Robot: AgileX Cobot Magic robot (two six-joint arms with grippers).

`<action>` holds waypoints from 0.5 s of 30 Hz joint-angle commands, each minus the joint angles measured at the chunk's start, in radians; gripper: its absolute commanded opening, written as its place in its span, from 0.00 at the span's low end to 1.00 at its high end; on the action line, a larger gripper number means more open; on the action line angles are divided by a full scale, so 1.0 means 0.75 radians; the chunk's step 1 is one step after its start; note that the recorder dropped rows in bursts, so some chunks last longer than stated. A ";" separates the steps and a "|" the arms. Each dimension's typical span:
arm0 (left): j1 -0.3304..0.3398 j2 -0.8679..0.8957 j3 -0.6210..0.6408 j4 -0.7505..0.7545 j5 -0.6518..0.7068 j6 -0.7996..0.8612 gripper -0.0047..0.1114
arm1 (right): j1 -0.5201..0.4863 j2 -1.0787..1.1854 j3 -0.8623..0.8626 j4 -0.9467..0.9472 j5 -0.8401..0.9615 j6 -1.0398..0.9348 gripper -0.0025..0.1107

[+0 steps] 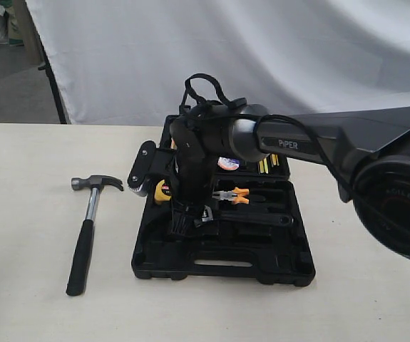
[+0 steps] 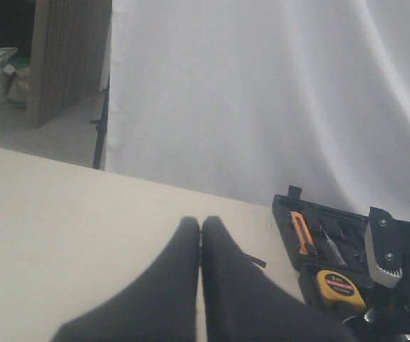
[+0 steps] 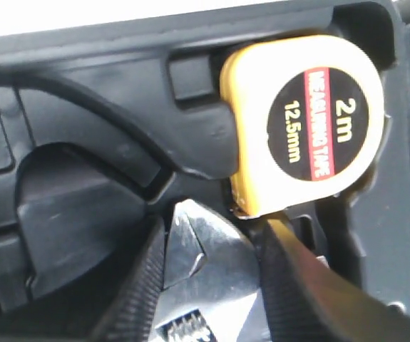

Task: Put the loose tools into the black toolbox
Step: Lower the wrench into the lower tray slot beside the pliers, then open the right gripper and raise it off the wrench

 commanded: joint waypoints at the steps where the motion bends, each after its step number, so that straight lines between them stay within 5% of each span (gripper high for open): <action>1: 0.034 -0.004 -0.004 0.006 -0.010 -0.006 0.05 | -0.002 0.010 0.009 0.024 0.016 0.036 0.25; 6: 0.034 -0.004 -0.004 0.006 -0.010 -0.006 0.05 | -0.002 0.004 0.009 -0.003 0.048 0.039 0.53; 15: 0.034 -0.004 -0.004 0.006 -0.010 -0.006 0.05 | -0.002 -0.190 0.009 -0.039 0.035 0.062 0.55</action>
